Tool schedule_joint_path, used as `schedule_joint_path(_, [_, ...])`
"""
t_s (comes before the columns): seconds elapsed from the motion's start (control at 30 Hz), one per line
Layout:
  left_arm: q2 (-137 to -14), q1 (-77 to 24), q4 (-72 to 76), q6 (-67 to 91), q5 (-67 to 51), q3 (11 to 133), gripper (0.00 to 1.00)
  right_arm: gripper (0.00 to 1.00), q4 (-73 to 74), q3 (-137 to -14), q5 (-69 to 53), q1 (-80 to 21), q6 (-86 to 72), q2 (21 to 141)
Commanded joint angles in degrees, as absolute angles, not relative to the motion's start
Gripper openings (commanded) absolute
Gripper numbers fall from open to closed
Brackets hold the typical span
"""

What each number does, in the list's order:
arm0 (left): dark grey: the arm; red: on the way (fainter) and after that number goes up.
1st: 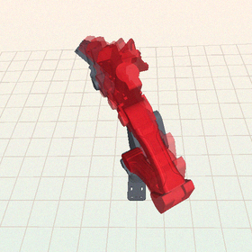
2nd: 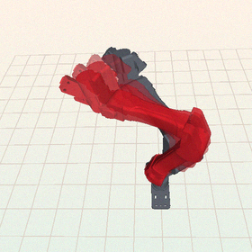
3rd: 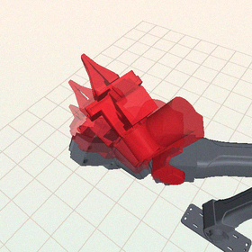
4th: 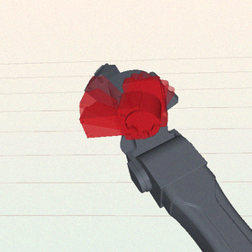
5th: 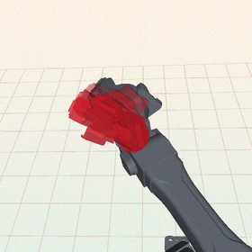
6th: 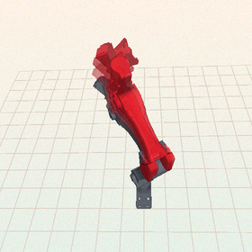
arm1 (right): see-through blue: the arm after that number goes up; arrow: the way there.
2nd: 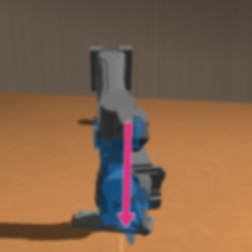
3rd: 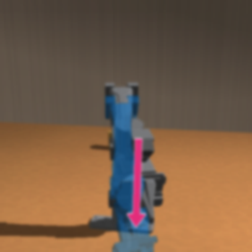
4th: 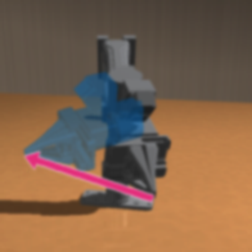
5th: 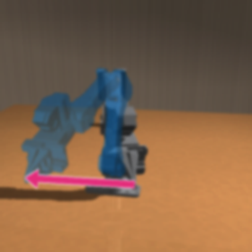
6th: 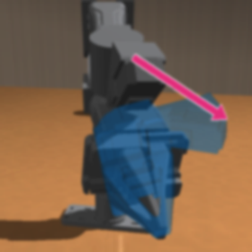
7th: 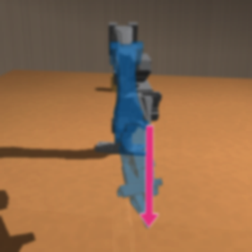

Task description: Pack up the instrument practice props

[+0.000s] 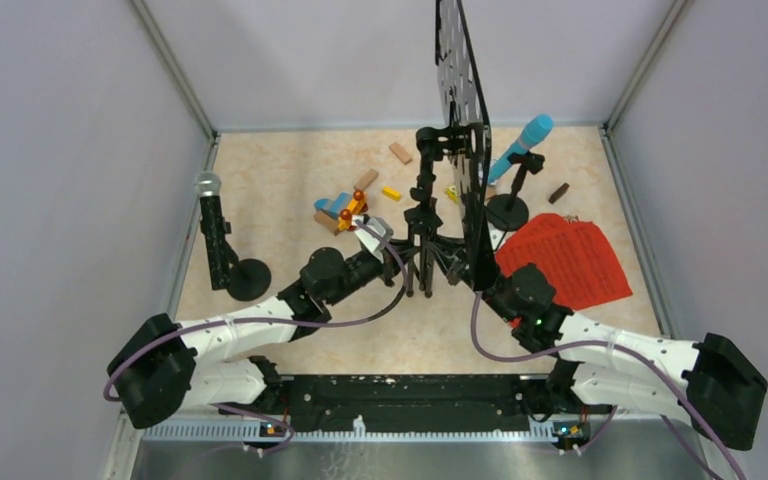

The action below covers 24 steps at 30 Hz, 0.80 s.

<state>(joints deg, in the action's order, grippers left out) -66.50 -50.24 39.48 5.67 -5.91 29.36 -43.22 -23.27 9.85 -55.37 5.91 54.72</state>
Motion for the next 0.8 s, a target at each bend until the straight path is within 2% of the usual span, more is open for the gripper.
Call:
schedule_joint_path(0.0, [-68.94, -56.07, 44.17, 10.21, -16.43, 32.18, 0.00, 0.00, -44.59, -25.87, 4.15, -57.40, 6.24, 53.64])
schedule_joint_path(0.07, [-68.76, -56.07, 44.08, 10.96, -14.43, 31.07, 0.00, 0.02, -41.61, -25.84, 6.92, -57.39, 5.55, 52.52])
schedule_joint_path(0.13, [-68.06, -56.07, 43.81, 11.86, -11.99, 29.92, 0.00, 0.15, -36.03, -26.28, 10.69, -57.39, 4.46, 51.05])
schedule_joint_path(0.23, [-67.02, -56.07, 43.21, 11.91, -10.65, 28.70, 0.00, 0.40, -30.32, -26.37, 15.26, -57.39, 2.34, 48.22])
schedule_joint_path(0.47, [-68.03, -56.07, 41.88, 11.29, -12.67, 29.11, 0.00, 0.77, -29.10, -25.71, 15.94, -57.39, 0.44, 45.26])
schedule_joint_path(0.6, [-68.92, -56.07, 41.87, 11.52, -12.95, 29.59, 0.00, 0.80, -31.78, -25.34, 16.49, -57.39, -1.06, 45.09])
schedule_joint_path(0.77, [-69.51, -56.13, 41.74, 11.56, -13.43, 29.62, 0.00, 0.81, -33.78, -26.48, 24.06, -57.39, -0.60, 47.05])
